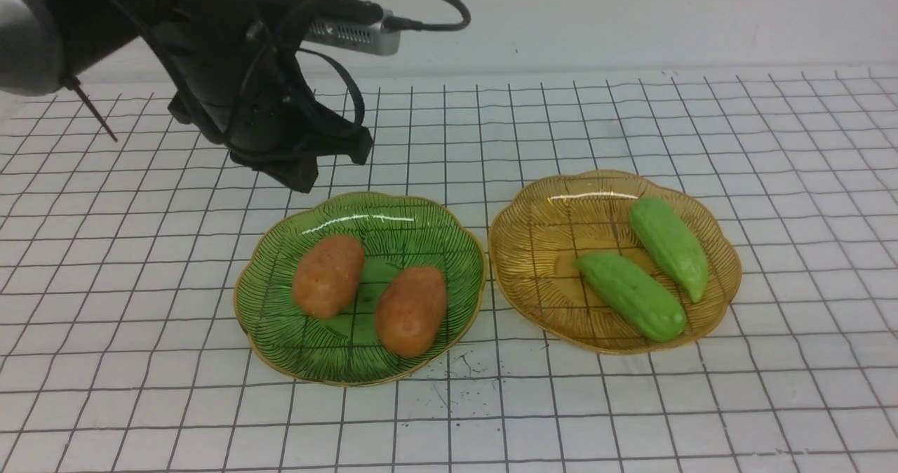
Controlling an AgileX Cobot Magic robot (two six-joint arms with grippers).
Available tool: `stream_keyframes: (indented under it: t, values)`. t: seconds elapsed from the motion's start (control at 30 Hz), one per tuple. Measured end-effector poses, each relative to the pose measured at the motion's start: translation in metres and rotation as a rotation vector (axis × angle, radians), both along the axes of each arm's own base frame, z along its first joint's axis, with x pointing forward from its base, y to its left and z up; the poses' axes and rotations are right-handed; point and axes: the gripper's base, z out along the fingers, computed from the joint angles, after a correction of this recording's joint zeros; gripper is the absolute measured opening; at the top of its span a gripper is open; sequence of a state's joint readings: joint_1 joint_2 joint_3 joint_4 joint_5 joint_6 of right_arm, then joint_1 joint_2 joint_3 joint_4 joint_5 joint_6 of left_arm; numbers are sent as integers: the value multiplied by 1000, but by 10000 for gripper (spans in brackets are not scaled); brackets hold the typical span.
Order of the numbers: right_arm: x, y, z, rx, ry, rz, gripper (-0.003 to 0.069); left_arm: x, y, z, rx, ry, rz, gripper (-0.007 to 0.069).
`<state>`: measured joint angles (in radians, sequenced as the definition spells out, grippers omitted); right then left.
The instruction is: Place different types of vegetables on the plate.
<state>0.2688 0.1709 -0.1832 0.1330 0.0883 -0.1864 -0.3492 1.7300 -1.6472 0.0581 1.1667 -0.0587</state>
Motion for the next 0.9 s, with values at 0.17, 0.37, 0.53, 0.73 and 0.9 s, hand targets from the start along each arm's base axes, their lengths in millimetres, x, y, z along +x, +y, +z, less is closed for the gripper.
stream_keyframes:
  t: [0.17, 0.37, 0.53, 0.73, 0.9]
  values:
    - [-5, -8, -44, -93, 98, -109, -15, -10, 4, 6, 21, 35, -14, -8]
    - [-8, -12, -82, -124, 256, -177, -15, -28, 10, 34, 18, -41, -62, -8]
    - [-9, -13, -85, -124, 284, -184, -15, -58, 21, 72, -9, -147, -76, -8]
    - [-9, -13, -85, -125, 290, -184, -15, -103, 38, 106, -44, -255, -72, -8]
    - [-9, -13, -85, -125, 289, -184, -15, -174, 64, 111, -65, -323, -71, -8]
